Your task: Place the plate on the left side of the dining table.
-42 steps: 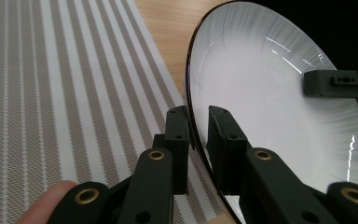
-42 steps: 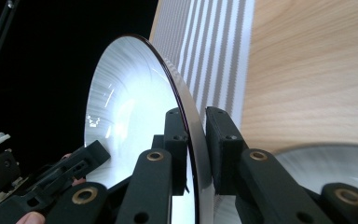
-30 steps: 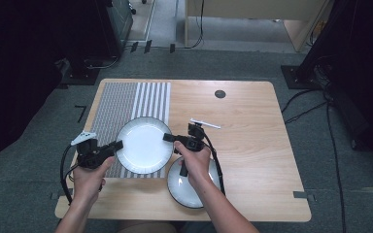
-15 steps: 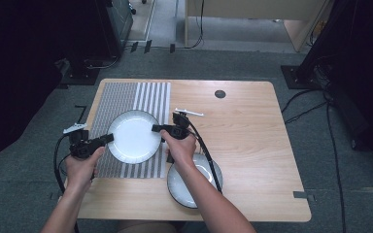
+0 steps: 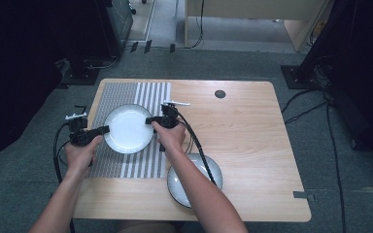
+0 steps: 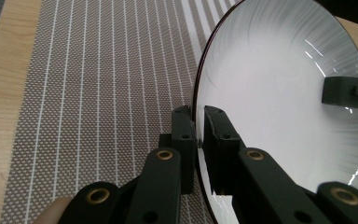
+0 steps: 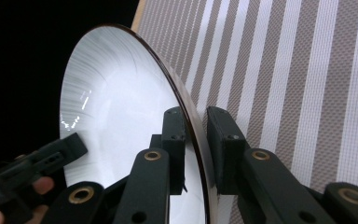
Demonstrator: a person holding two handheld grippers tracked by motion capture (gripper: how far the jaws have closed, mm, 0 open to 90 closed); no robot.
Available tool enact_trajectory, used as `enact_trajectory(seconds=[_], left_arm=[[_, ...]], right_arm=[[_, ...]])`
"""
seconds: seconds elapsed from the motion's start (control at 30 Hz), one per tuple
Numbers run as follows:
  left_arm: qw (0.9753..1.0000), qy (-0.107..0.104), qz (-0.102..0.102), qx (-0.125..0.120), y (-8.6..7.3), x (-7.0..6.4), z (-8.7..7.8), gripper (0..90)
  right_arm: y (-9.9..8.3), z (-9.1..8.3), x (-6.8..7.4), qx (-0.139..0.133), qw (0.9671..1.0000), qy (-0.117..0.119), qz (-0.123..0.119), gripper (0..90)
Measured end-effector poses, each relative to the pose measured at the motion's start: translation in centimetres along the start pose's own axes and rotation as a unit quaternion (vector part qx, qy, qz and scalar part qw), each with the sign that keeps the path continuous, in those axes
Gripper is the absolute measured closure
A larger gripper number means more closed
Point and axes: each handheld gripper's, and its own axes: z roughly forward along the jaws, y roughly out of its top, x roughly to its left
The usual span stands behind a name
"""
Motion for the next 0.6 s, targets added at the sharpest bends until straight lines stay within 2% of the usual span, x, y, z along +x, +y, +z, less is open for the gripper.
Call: enact_trajectory(seconds=[0.17, 0.27, 0.4, 0.5, 0.6], left_arm=[[0.9997, -0.002, -0.026, 0.003, 0.5, 1.0, 1.1, 84.4], [0.9994, 0.001, -0.030, 0.014, 0.6, 1.4, 2.0, 84.2], [0.9991, 0.018, -0.035, 0.013, 0.8, 1.6, 2.7, 84.3], [0.9990, 0.021, -0.038, 0.014, 0.9, 1.8, 3.1, 84.5], [0.9988, 0.020, -0.042, 0.018, 1.0, 2.1, 3.4, 84.8]], right_arm=[[0.7, 0.8, 0.0, -0.004, 0.9999, -0.004, -0.009, 78.9], [1.2, 1.5, 0.0, -0.004, 0.9997, -0.019, -0.016, 78.3], [1.4, 2.6, -0.3, -0.003, 0.9994, -0.032, -0.010, 76.9], [1.5, 3.3, -0.6, -0.004, 0.9994, -0.033, -0.004, 76.6], [1.7, 3.8, -0.8, -0.007, 0.9993, -0.035, -0.008, 76.0]])
